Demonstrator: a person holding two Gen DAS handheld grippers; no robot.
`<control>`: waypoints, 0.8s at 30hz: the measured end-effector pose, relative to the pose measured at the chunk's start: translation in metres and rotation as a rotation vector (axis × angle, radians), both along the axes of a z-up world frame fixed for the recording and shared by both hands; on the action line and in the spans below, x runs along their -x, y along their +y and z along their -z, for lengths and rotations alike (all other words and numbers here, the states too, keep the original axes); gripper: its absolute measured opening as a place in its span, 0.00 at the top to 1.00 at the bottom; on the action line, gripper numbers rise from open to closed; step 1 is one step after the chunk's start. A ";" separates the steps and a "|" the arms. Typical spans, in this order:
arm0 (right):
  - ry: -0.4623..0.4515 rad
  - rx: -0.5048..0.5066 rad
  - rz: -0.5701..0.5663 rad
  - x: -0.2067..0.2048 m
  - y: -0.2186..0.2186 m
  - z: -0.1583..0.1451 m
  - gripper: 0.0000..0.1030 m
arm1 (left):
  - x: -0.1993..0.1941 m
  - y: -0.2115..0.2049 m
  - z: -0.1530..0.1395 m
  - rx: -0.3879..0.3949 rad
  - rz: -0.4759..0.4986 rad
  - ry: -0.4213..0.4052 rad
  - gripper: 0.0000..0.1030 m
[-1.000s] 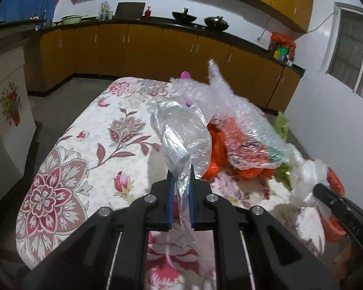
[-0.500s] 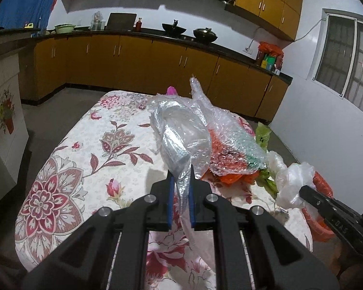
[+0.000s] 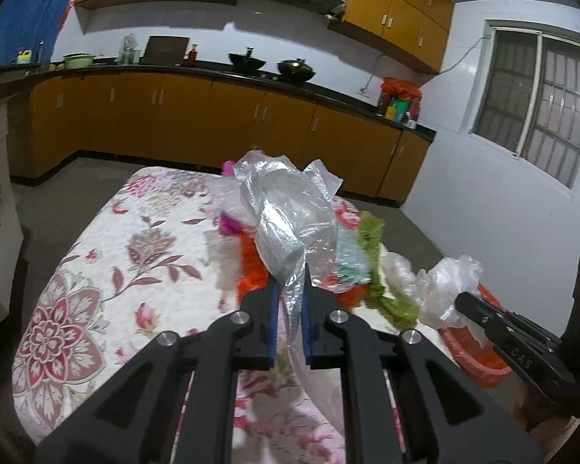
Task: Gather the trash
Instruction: 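Lift the clear plastic bag with the right tool toward the orange basket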
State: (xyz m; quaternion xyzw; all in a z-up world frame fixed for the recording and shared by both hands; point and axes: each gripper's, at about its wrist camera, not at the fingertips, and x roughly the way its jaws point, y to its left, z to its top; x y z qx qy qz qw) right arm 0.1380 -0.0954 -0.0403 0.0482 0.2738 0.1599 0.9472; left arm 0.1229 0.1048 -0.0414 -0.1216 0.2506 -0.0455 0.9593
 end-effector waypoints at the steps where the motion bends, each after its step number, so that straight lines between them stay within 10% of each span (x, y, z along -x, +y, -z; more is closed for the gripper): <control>1: -0.004 0.001 0.006 0.001 -0.002 -0.002 0.95 | 0.000 -0.004 -0.001 0.001 0.011 -0.004 0.89; 24: -0.016 0.019 0.344 0.013 -0.126 -0.003 0.95 | -0.041 -0.130 0.005 0.035 0.325 0.000 0.89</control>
